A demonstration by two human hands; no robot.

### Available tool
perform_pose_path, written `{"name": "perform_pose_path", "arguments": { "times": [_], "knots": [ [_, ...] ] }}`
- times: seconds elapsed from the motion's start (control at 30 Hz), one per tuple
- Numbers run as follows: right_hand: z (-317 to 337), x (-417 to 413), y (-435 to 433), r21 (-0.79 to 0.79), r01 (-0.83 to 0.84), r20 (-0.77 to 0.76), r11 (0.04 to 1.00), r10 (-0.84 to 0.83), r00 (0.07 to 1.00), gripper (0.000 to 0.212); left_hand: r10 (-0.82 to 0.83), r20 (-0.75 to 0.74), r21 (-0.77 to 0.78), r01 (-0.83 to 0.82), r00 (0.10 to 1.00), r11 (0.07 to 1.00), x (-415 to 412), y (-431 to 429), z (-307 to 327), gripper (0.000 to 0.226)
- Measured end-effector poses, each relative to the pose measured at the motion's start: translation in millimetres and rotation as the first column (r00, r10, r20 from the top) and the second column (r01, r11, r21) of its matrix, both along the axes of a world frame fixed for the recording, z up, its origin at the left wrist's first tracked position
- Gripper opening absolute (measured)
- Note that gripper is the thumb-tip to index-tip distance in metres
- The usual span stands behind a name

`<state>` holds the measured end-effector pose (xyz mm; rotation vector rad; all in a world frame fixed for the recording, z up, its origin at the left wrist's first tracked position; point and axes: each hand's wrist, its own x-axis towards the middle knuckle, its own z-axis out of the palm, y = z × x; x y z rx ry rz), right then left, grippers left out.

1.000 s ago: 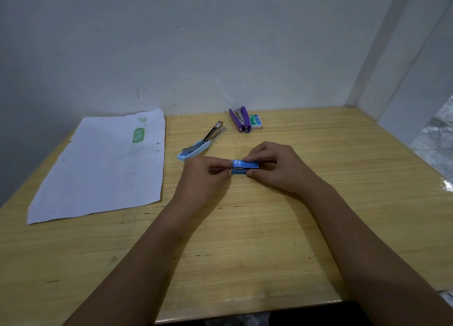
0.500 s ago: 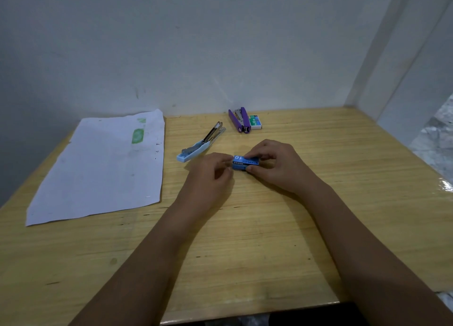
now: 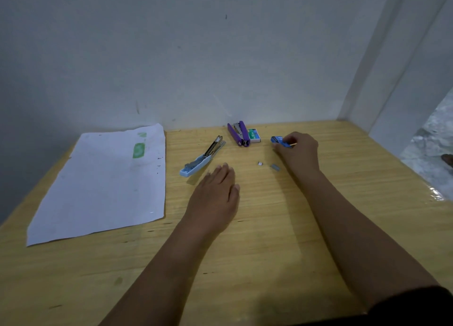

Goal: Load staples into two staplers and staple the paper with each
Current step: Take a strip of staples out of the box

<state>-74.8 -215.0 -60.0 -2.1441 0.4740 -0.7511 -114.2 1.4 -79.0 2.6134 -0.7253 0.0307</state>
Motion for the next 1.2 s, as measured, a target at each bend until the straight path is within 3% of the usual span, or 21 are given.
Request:
{"name": "perform_pose_path", "arguments": {
  "times": [0.17,0.53,0.63,0.73,0.83,0.97,1.2],
  "knots": [
    [-13,20,6,-0.061,-0.021,-0.094,0.998,0.015,0.995,0.033,-0.003,-0.012,0.013,0.003,1.000,1.000,-9,-3,-6,0.053],
    [-9,27,7,-0.091,-0.095,-0.169,0.991,0.079,0.982,0.030,-0.025,-0.031,0.056,0.026,0.999,0.998,-9,-5,-8,0.053],
    [-7,19,7,-0.027,-0.072,-0.134,0.997,0.068,0.989,0.037,-0.026,-0.033,0.049,0.028,0.999,0.998,-9,-4,-8,0.053],
    [-7,3,6,0.016,-0.057,-0.126,0.998,0.059,0.990,0.026,-0.027,-0.030,0.043,0.028,0.999,0.999,-8,-3,-7,0.054],
    [-5,-18,5,0.084,-0.113,-0.122,0.990,0.123,0.985,0.012,-0.029,-0.039,0.045,0.031,0.999,0.998,-7,-2,-7,0.054],
    [1,-46,4,0.177,-0.211,-0.146,0.961,0.237,0.960,0.009,-0.035,-0.048,0.055,0.037,0.998,0.998,-8,-2,-5,0.054],
    [-4,-61,4,-0.046,-0.292,-0.245,0.955,0.272,0.930,0.014,-0.033,-0.060,0.015,0.034,0.998,0.999,-10,-3,-3,0.052]
  ]
}}
